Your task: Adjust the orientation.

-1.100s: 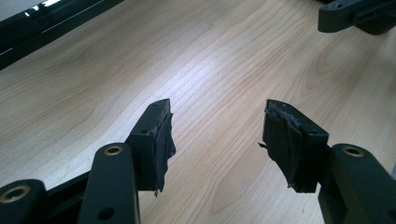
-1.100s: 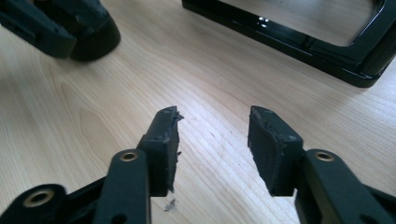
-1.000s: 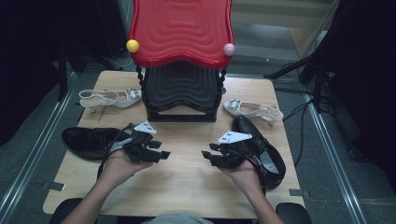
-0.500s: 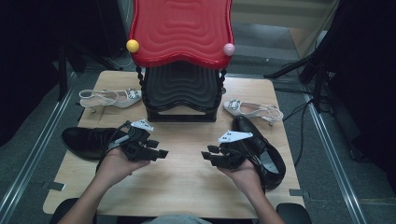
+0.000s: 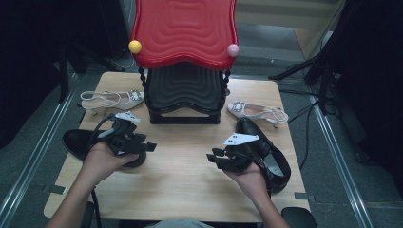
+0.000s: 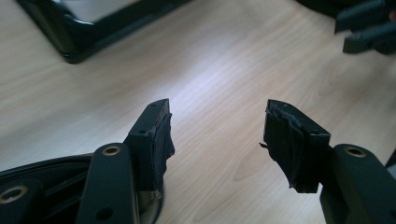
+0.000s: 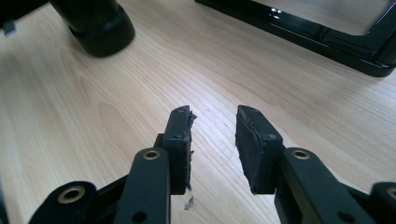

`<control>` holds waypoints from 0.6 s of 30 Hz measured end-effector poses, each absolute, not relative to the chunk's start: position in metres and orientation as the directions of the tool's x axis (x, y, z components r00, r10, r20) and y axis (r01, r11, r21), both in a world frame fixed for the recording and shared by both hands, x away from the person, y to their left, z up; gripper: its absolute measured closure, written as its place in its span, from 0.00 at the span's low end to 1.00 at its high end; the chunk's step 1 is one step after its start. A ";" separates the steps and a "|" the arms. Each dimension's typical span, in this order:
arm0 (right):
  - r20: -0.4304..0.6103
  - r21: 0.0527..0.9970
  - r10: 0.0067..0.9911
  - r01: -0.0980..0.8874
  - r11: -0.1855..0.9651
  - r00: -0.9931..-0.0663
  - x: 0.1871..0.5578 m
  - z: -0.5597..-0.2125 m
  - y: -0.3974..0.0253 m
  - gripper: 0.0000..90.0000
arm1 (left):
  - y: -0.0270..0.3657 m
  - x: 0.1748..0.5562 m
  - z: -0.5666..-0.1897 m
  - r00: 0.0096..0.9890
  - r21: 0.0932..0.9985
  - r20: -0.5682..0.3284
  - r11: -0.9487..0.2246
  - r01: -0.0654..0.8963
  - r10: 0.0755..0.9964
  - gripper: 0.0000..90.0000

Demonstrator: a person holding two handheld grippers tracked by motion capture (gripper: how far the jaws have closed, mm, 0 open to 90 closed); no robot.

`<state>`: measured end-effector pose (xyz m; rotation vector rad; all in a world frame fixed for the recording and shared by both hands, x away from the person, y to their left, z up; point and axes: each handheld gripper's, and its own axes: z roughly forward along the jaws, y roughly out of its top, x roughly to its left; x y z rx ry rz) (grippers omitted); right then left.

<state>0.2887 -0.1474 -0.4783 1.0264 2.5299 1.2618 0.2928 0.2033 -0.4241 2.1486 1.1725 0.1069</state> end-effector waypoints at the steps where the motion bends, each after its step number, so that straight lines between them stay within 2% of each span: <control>1: 0.163 0.746 0.626 0.510 0.428 -0.763 0.289 -0.479 -0.147 0.76 | 0.210 0.293 -0.420 0.578 0.603 -0.237 -0.349 0.718 0.781 0.47; 8: 0.169 0.737 0.637 0.525 0.426 -0.753 0.291 -0.480 -0.145 0.76 | 0.227 0.296 -0.407 0.543 0.591 -0.245 -0.319 0.740 0.803 0.47; 14: 0.173 0.736 0.630 0.525 0.428 -0.757 0.293 -0.480 -0.142 0.72 | 0.242 0.299 -0.399 0.514 0.580 -0.227 -0.309 0.754 0.827 0.47; 18: 0.171 0.733 0.622 0.521 0.438 -0.764 0.295 -0.481 -0.139 0.71 | 0.257 0.302 -0.398 0.473 0.574 -0.255 -0.262 0.776 0.843 0.47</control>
